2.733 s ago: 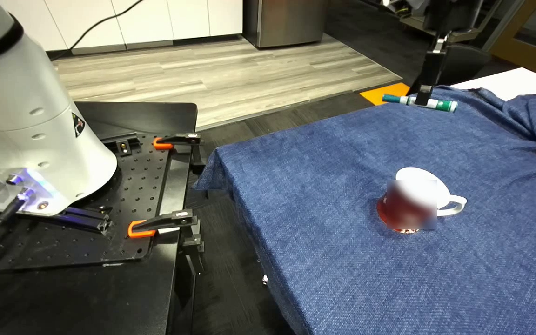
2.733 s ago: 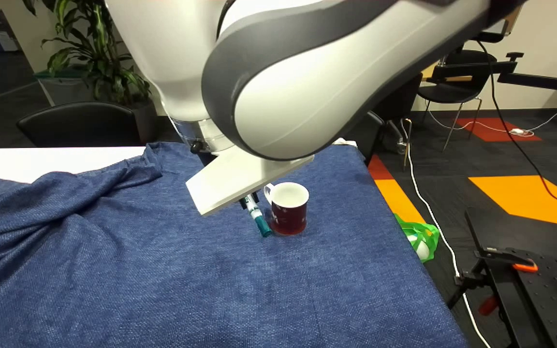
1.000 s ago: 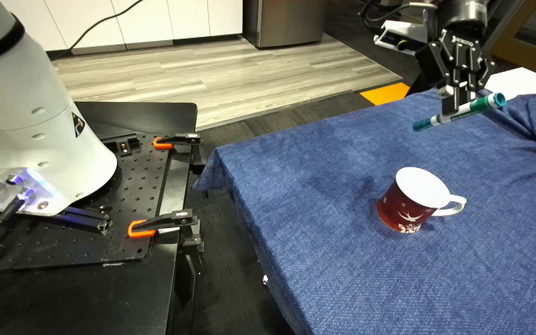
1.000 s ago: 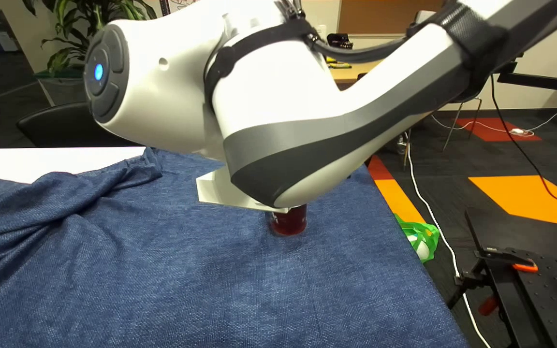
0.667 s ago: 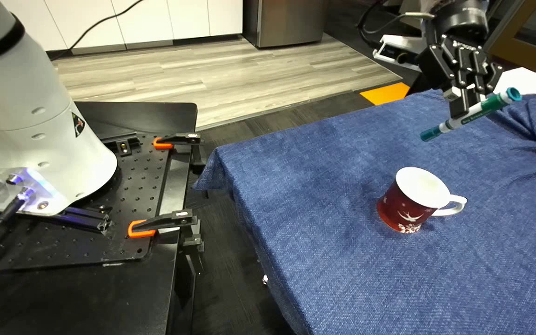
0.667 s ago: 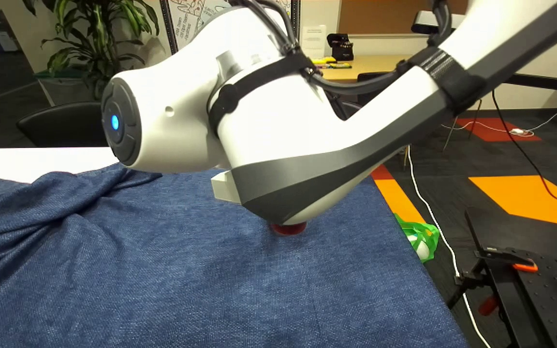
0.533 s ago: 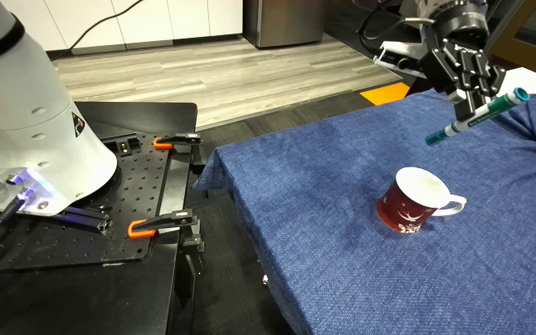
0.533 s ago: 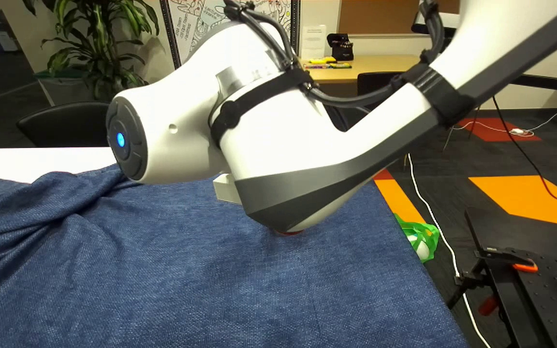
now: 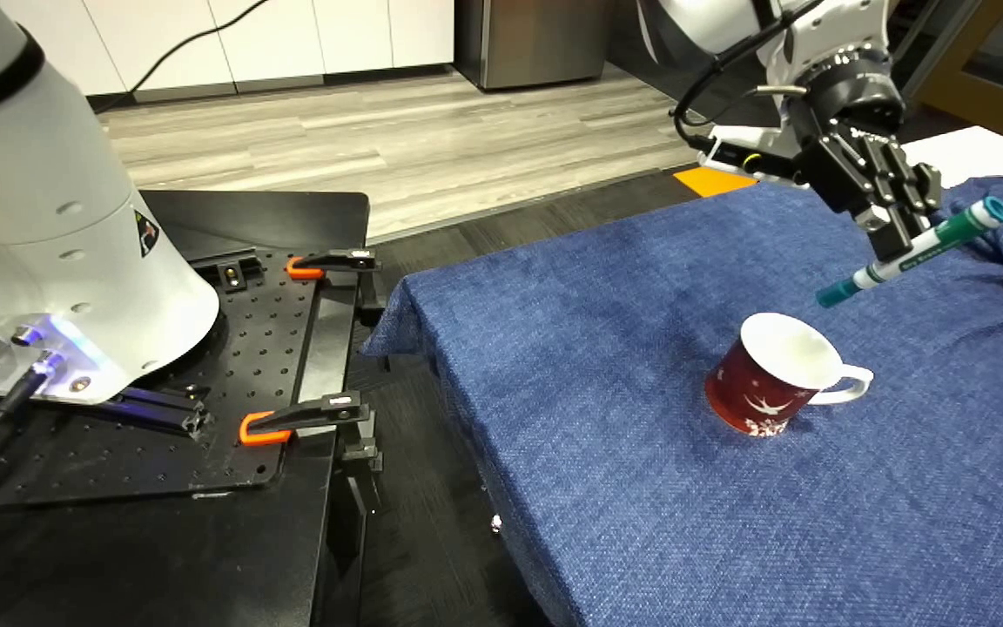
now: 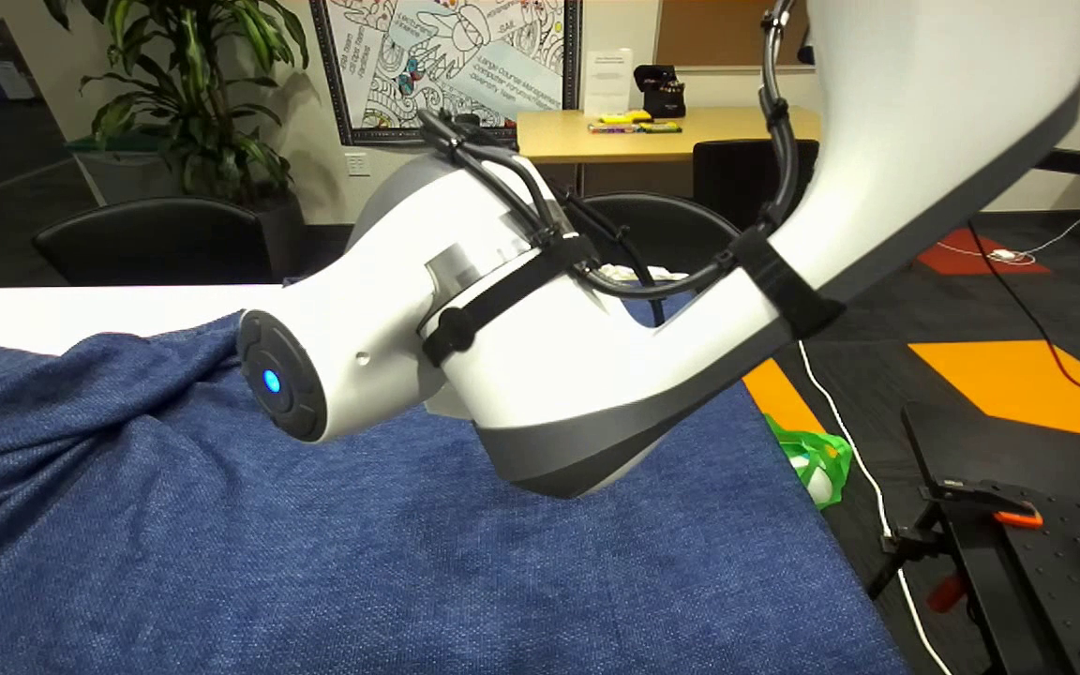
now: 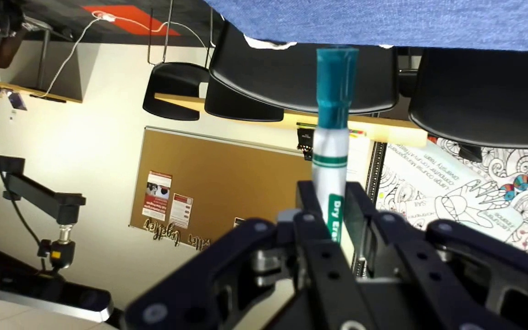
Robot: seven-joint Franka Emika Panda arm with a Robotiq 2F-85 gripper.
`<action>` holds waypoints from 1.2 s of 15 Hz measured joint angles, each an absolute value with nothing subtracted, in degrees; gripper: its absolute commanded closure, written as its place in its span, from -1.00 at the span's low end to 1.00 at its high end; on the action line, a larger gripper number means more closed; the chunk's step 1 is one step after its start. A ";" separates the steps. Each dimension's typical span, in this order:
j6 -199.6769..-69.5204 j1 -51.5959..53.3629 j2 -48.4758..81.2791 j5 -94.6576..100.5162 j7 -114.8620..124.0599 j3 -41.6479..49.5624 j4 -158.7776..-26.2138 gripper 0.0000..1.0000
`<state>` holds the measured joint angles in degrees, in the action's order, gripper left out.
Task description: Pick up the marker and put it in the mug
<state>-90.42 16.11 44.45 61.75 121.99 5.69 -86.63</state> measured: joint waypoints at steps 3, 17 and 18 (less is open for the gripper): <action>-90.62 15.47 46.45 62.55 121.99 4.82 -85.23 0.90; -91.02 13.28 54.94 61.56 121.99 3.56 -79.47 0.90; -91.10 13.16 55.37 61.38 121.99 3.55 -79.33 0.90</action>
